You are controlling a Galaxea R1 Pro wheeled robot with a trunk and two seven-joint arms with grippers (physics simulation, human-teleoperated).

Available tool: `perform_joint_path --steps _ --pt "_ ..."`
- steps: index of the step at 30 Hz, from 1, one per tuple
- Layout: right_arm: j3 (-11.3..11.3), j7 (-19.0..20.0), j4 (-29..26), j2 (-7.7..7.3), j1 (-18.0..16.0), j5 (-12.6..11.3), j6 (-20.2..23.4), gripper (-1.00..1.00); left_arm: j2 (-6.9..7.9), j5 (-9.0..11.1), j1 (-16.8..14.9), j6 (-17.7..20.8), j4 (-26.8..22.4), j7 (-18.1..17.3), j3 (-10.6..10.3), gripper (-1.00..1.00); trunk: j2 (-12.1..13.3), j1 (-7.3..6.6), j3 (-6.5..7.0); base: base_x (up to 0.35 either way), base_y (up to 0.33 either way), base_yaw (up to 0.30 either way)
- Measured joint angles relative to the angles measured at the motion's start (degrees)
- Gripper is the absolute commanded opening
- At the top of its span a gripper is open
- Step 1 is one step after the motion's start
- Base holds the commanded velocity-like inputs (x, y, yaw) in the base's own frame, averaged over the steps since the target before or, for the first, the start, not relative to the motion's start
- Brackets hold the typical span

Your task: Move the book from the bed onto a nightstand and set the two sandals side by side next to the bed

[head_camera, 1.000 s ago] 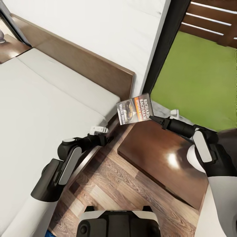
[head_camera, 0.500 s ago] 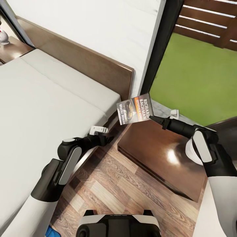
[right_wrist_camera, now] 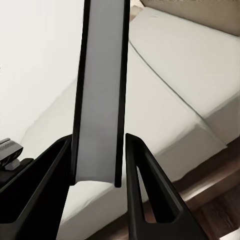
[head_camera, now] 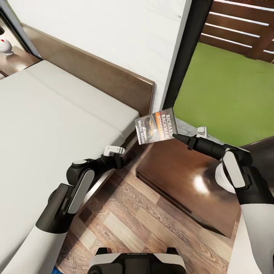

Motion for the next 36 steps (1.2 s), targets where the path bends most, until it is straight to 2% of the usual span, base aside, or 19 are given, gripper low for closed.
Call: perform_joint_path --steps 36 --pt "0.02 -0.14 0.08 0.08 0.00 0.05 -0.01 -1.00 -0.17 0.03 0.00 0.02 0.01 0.00 0.00 1.00 -14.45 7.91 -3.11 0.000 0.000 0.000"
